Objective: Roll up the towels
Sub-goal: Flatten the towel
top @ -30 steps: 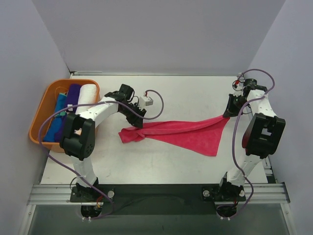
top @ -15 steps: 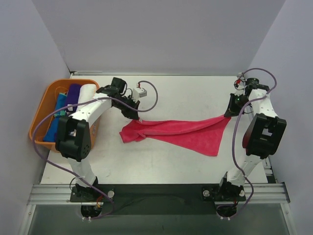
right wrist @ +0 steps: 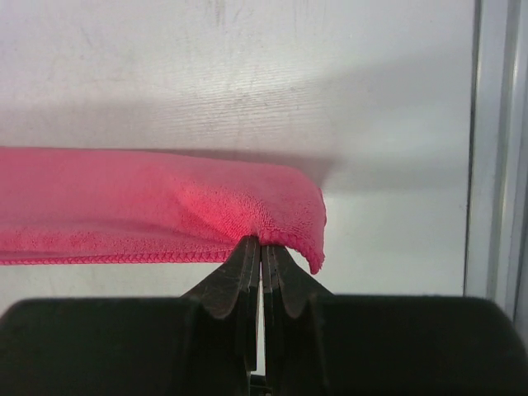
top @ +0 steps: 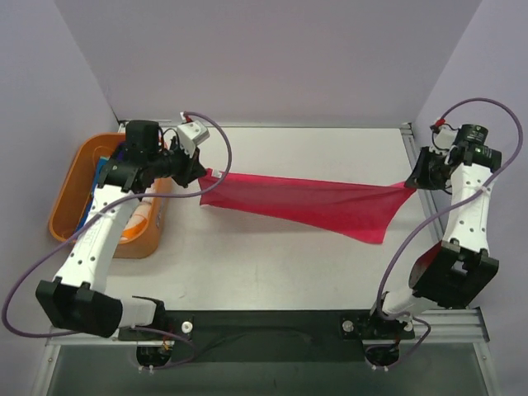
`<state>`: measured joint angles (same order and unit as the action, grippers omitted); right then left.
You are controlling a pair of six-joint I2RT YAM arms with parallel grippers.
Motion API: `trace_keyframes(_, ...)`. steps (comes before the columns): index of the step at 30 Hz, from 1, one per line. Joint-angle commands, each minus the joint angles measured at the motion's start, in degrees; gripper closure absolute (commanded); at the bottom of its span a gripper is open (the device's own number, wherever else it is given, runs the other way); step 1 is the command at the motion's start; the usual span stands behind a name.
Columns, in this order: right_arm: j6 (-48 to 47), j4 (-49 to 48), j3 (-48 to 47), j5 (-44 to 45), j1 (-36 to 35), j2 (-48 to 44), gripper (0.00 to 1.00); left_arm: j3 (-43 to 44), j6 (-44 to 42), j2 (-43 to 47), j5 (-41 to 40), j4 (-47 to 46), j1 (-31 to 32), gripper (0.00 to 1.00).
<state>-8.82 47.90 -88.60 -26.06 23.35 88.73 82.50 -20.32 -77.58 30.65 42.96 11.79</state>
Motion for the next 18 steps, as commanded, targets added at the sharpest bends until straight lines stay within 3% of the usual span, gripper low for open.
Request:
trace_keyframes(1,-3.6,4.3,1.7,0.1,3.3,-9.0,1.0,-3.7,2.5,7.9,-2.3,-0.8,-1.0,1.0)
trace_keyframes(10,-3.1,5.4,5.7,-1.4,9.9,-24.6,1.0,-8.9,7.8,20.1,-2.6,-0.7,-1.1,1.0)
trace_keyframes(14,-2.5,6.2,3.7,-0.8,9.0,-22.2,1.0,-9.0,8.2,17.8,-0.7,-0.1,-1.0,1.0)
trace_keyframes(18,-0.9,0.7,9.6,4.5,2.1,-17.4,1.0,-11.8,9.4,11.6,-1.0,-1.5,-0.9,1.0)
